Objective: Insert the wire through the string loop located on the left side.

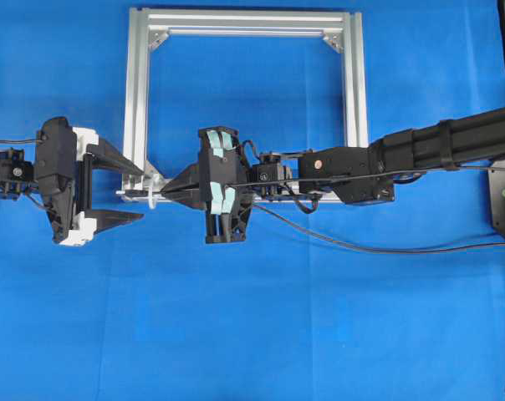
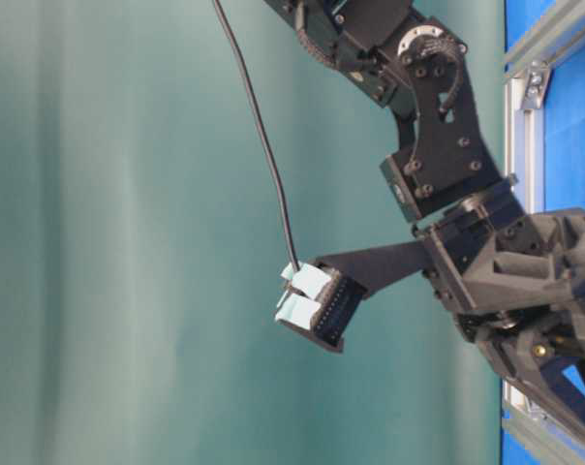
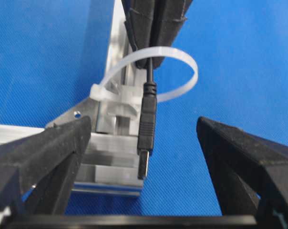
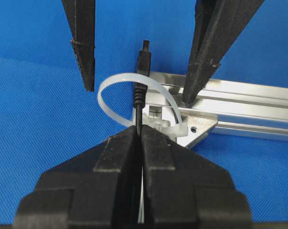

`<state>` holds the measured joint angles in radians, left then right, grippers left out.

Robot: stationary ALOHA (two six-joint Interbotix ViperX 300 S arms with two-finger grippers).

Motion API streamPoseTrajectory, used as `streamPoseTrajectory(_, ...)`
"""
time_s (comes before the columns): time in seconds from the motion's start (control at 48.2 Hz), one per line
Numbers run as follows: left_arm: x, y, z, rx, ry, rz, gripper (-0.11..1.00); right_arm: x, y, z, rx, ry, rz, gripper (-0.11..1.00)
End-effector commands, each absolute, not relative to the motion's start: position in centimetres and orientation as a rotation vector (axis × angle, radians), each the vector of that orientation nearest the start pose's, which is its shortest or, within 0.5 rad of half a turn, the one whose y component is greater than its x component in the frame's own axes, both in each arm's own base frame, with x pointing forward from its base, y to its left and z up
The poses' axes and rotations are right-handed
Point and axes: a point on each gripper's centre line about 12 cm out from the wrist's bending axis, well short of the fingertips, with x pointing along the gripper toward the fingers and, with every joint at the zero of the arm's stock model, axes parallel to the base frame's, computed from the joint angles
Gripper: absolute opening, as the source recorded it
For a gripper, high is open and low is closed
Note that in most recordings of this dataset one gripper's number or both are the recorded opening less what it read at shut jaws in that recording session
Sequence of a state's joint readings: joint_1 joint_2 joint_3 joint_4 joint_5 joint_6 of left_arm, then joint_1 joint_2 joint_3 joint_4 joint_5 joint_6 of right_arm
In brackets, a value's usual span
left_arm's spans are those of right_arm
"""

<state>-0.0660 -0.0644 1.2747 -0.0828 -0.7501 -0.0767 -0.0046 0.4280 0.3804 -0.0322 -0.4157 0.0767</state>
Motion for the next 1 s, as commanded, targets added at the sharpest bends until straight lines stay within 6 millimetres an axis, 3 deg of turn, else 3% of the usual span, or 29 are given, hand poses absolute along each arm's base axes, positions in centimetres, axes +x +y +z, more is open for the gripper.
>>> streamPoseTrajectory(0.0,25.49,-1.15,10.32,-0.104,0.429,0.013,0.89,50.02,-0.15,13.03,0.049,0.347,-0.001,0.00)
streamPoseTrajectory(0.27,25.70,-1.17,10.54,-0.103,0.420,0.012,0.86,50.01,-0.15,12.94,0.049,0.350,-0.001,0.00)
streamPoseTrajectory(0.332,25.76,-1.17,10.69,-0.102,0.414,0.012,0.74,50.01,-0.15,12.94,0.049,0.350,-0.001,0.00)
streamPoseTrajectory(0.498,25.71,-1.12,11.03,-0.090,0.398,0.009,0.26,50.01,-0.15,13.02,0.049,0.348,-0.001,0.00)
streamPoseTrajectory(0.581,25.58,-1.12,10.87,-0.089,0.408,0.010,0.08,50.01,-0.15,12.94,0.049,0.350,-0.001,0.00)
streamPoseTrajectory(0.976,25.49,-1.12,10.77,-0.091,0.417,0.010,0.08,50.01,-0.15,13.02,0.049,0.348,-0.001,0.00)
